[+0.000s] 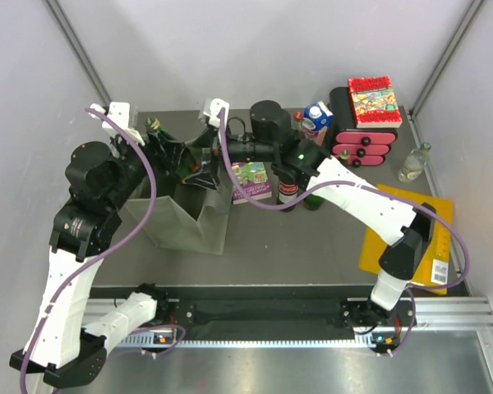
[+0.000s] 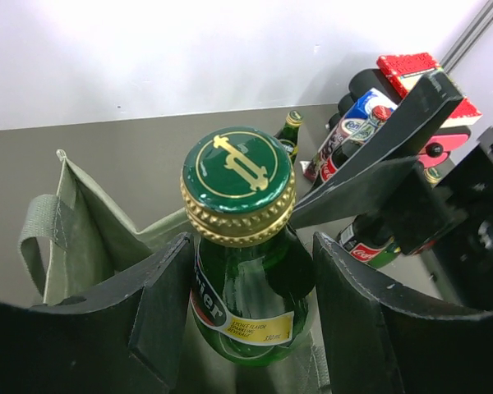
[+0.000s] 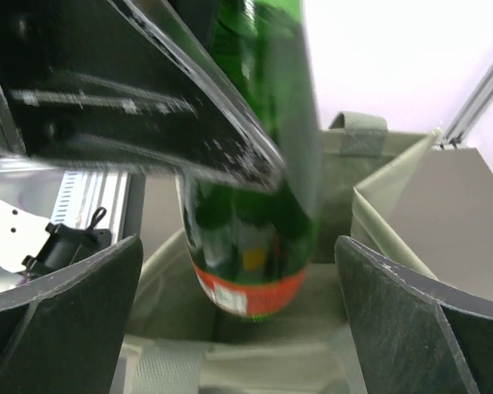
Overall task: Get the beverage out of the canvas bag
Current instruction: Place the drink at the center of the board.
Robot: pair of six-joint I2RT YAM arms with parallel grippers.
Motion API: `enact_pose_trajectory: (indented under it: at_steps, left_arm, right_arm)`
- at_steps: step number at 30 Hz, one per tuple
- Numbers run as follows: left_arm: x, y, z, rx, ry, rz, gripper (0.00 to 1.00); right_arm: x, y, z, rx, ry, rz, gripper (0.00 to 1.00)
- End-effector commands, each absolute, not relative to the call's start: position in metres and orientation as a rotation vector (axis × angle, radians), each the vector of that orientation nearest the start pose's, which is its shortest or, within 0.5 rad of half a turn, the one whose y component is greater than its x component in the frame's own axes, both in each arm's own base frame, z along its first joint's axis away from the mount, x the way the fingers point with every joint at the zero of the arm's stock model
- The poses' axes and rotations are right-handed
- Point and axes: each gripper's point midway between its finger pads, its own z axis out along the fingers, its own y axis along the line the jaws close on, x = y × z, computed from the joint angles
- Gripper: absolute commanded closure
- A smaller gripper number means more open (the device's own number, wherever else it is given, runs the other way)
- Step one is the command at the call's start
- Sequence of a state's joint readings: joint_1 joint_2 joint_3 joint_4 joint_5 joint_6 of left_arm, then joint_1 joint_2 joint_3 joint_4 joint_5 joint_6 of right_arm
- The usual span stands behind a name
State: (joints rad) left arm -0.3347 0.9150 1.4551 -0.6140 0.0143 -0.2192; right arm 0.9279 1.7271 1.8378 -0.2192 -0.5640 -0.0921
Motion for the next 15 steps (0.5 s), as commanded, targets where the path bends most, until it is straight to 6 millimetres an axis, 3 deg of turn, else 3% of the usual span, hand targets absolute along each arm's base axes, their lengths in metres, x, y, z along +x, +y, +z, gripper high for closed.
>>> enact_pose_trajectory:
  at_steps: [1, 7, 15]
  left_arm:
    - [0.249, -0.103, 0.522, 0.067, 1.396, -0.526, 1.00]
    - [0.246, -0.104, 0.527, 0.044, 1.385, -0.554, 1.00]
    - [0.241, -0.104, 0.531, 0.017, 1.370, -0.595, 1.00]
  right_arm:
    - [0.228, 0.484, 0.424, -1.234, 1.185, 1.051, 0.00]
    - [0.230, 0.503, 0.416, -1.211, 1.209, 1.024, 0.00]
    - [0.237, 0.514, 0.417, -1.174, 1.209, 1.009, 0.02]
